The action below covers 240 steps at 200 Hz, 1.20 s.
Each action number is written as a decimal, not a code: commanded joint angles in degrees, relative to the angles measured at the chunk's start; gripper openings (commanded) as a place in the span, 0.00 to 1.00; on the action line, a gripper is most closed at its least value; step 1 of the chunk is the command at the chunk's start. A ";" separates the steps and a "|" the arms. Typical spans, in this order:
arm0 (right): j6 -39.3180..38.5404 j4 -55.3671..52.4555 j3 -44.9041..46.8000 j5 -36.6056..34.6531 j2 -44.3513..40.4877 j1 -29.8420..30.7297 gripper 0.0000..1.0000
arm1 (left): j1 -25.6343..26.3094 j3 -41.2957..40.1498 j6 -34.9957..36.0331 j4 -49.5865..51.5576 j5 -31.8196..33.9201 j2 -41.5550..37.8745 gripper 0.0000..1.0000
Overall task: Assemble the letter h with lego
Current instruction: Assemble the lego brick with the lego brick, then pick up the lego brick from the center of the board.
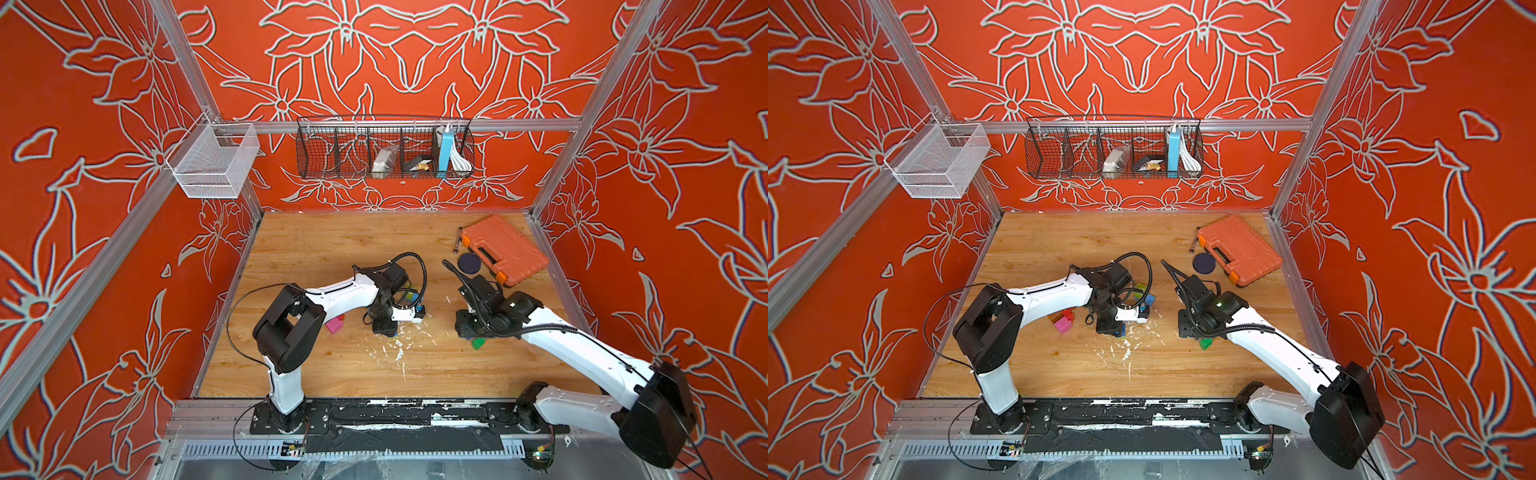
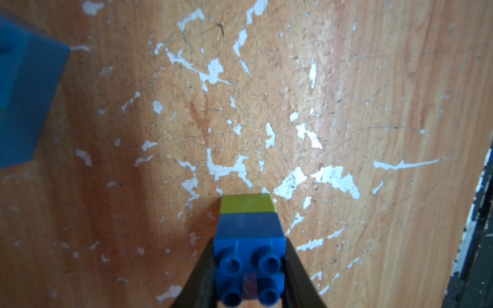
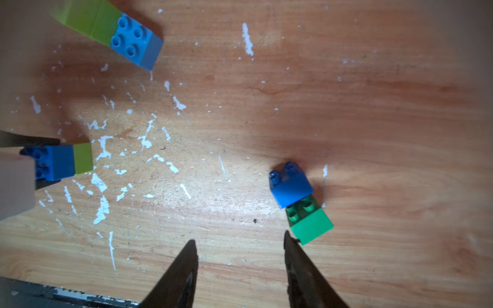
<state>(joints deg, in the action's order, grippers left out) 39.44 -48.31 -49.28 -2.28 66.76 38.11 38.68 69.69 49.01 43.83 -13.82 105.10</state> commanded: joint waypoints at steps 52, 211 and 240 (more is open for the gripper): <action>-1.98 -4.89 -0.34 -3.50 2.07 -4.56 0.61 | 0.04 -5.51 -1.73 -0.68 -1.00 3.33 0.29; -14.41 -2.62 -2.93 -0.17 16.67 -5.75 0.61 | -7.96 -8.87 -2.78 -3.34 -18.63 -15.27 0.63; -16.81 -1.01 -3.40 0.67 21.48 -5.76 0.59 | -13.79 -8.61 -5.39 -0.83 -27.11 -18.30 0.65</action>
<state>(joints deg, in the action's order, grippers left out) 25.67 -50.48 -52.69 -3.05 84.71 32.67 28.91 61.21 45.15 39.75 -31.53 89.62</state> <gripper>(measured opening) 0.605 0.639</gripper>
